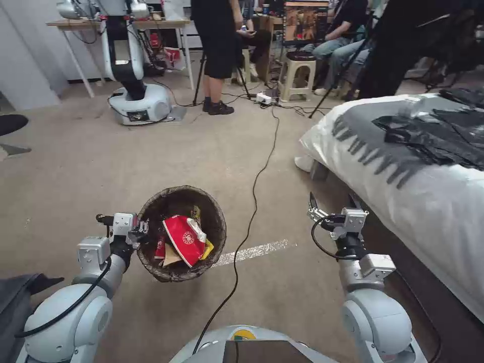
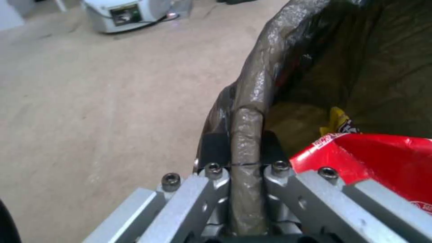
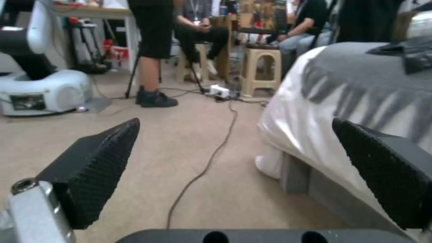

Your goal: Pick up the trash bin, then pick up the garbage from the floor and place it into the trash bin.

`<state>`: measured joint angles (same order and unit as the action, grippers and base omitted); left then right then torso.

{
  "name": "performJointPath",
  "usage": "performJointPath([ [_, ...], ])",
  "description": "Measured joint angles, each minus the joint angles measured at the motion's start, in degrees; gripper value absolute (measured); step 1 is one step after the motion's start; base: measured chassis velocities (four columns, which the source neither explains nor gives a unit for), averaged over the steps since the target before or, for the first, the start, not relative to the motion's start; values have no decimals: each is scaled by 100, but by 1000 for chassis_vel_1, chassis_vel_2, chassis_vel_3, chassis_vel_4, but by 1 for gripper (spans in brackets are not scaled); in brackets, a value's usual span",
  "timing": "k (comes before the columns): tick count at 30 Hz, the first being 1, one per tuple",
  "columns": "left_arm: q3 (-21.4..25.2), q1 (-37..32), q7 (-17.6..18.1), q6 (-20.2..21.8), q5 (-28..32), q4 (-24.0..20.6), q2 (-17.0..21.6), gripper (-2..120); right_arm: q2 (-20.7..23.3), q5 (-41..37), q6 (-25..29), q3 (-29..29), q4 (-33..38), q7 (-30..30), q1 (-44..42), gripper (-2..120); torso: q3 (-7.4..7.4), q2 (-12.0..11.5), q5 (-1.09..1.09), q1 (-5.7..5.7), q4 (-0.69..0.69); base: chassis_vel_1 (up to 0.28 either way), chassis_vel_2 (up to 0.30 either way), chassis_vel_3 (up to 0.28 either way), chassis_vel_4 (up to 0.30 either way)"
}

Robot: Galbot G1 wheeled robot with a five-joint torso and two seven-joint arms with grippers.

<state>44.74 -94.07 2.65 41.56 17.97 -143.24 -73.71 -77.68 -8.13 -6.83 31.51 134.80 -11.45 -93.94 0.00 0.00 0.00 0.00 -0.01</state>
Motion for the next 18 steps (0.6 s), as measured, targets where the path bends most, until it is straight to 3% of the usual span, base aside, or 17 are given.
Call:
performJointPath([
  [18,-2,6,10,-11,-7,0,-3,3,-2,-34,-13,14,-3,-29,13,100,0,0,0,0,1,71,74,74,73],
])
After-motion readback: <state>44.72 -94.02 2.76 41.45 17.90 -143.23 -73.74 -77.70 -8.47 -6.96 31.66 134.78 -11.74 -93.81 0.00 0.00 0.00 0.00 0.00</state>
